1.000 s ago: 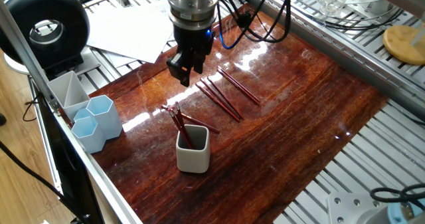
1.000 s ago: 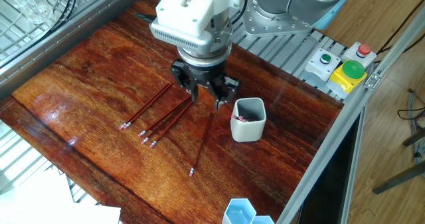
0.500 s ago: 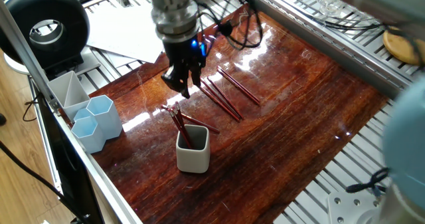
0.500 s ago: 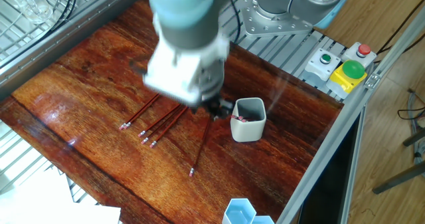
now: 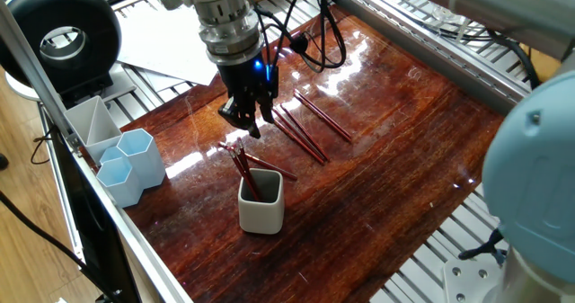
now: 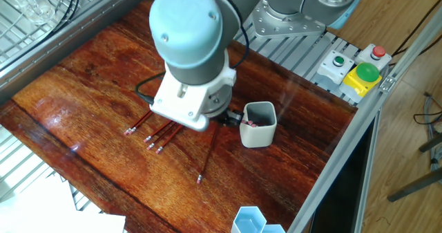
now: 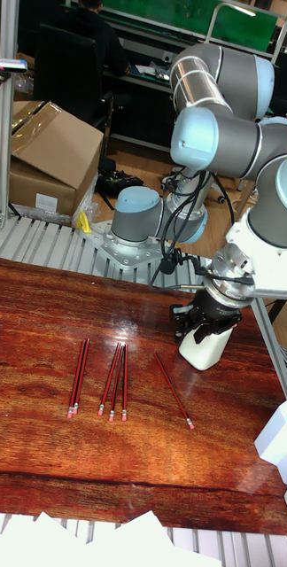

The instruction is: Put the pen into the pen holder

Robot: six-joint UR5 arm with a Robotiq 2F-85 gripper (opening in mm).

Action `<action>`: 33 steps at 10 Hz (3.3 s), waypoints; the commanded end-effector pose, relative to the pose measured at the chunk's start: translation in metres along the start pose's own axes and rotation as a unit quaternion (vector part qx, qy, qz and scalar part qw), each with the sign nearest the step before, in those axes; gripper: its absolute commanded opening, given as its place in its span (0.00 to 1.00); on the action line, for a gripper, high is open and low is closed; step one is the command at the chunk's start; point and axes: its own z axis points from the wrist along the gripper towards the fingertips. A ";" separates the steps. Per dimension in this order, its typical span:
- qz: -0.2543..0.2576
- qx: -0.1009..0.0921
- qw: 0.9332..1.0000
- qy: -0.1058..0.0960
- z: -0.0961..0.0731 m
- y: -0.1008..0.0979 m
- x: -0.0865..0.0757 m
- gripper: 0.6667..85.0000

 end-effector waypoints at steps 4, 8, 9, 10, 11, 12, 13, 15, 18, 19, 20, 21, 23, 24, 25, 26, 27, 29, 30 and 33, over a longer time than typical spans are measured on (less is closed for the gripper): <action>-0.007 -0.004 0.999 0.033 0.000 0.002 0.015 0.51; -0.021 -0.004 0.998 0.056 0.076 -0.007 -0.030 0.51; -0.019 -0.005 0.999 0.048 0.091 -0.005 -0.040 0.51; -0.014 -0.003 0.999 0.044 0.100 -0.002 -0.045 0.51; -0.009 -0.001 0.999 0.046 0.098 0.001 -0.044 0.51; -0.007 -0.001 0.998 0.061 0.088 0.004 -0.034 0.51; -0.002 0.009 0.997 0.080 0.073 0.003 -0.020 0.51; 0.008 0.013 0.994 0.105 0.031 0.012 0.010 0.49; 0.003 0.011 0.994 0.105 0.023 0.011 0.006 0.49; 0.001 0.015 0.996 0.094 0.040 0.007 -0.013 0.50; 0.001 0.017 0.996 0.087 0.050 0.007 -0.022 0.50; -0.003 0.020 0.996 0.084 0.050 0.005 -0.023 0.49; -0.008 0.010 0.996 0.092 0.049 0.010 -0.019 0.49; -0.007 0.007 0.996 0.093 0.049 0.012 -0.018 0.49; -0.008 0.004 0.996 0.089 0.050 0.013 -0.021 0.50; -0.008 0.010 0.996 0.088 0.050 0.010 -0.021 0.51; -0.015 0.014 0.996 0.089 0.049 0.008 -0.021 0.51; -0.016 0.012 0.996 0.082 0.085 0.009 -0.054 0.51; -0.016 0.022 0.996 0.081 0.088 0.006 -0.056 0.51; -0.015 0.034 0.996 0.076 0.102 -0.003 -0.067 0.49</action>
